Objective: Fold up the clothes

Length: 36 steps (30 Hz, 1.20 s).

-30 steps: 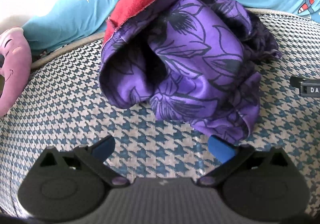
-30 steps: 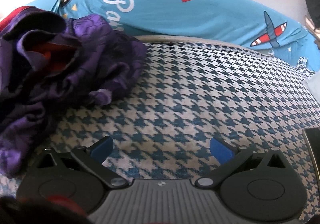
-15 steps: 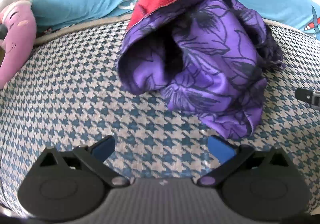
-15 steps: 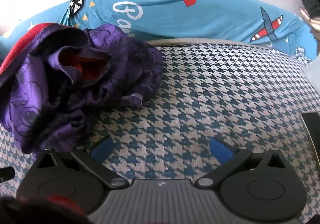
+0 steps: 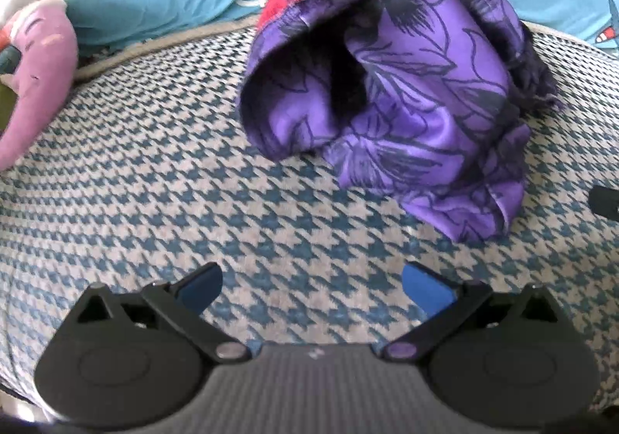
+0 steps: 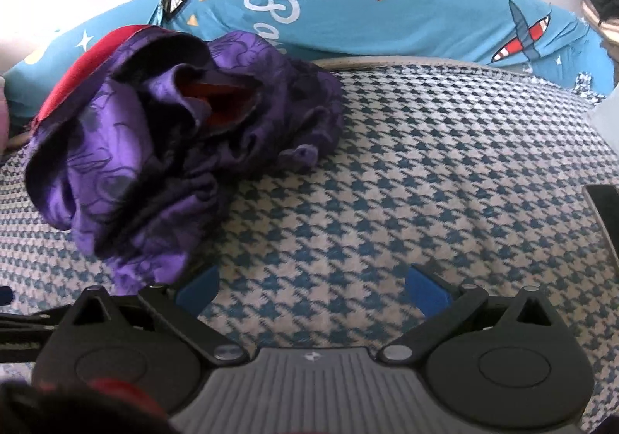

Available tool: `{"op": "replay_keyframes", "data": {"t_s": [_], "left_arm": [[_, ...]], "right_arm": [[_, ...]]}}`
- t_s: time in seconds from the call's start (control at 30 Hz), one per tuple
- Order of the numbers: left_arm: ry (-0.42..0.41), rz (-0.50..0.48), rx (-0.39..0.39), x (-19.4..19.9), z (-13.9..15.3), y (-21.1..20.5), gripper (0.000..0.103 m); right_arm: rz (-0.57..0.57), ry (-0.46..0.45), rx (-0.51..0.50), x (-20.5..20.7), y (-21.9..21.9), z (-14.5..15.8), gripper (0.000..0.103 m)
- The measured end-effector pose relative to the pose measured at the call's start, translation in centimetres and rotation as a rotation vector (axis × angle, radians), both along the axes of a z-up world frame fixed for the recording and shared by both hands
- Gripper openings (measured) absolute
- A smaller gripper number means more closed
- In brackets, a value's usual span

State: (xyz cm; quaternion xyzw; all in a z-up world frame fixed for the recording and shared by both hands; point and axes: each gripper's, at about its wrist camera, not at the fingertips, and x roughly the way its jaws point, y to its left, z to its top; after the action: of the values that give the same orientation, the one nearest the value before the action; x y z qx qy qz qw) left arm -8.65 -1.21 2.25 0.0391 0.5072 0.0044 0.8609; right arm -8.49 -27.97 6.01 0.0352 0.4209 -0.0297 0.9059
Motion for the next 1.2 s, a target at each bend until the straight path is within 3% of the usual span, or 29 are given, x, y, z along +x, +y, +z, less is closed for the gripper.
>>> {"op": "replay_keyframes", "data": {"t_s": [0.13, 0.27, 0.53, 0.9, 1.2], "left_arm": [[0.034, 0.009, -0.052, -0.7, 0.0, 0.1, 0.103], [0.031, 0.033, -0.037, -0.3, 0.0, -0.4, 0.103], [0.016, 0.008, -0.031, -0.2, 0.1, 0.0, 0.103], [0.002, -0.002, -0.057, 0.2, 1.0, 0.7, 0.103], [0.036, -0.034, -0.066, 0.6, 0.2, 3.5, 0.103]], "right_arm": [[0.016, 0.005, -0.039, -0.2, 0.8, -0.2, 0.103], [0.045, 0.014, -0.072, -0.5, 1.5, -0.5, 0.103], [0.072, 0.04, -0.02, -1.2, 2.0, -0.6, 0.103], [0.008, 0.042, -0.03, -2.4, 2.6, -0.6, 0.103], [0.029, 0.102, -0.002, -2.0, 2.9, -1.2, 0.103]]}}
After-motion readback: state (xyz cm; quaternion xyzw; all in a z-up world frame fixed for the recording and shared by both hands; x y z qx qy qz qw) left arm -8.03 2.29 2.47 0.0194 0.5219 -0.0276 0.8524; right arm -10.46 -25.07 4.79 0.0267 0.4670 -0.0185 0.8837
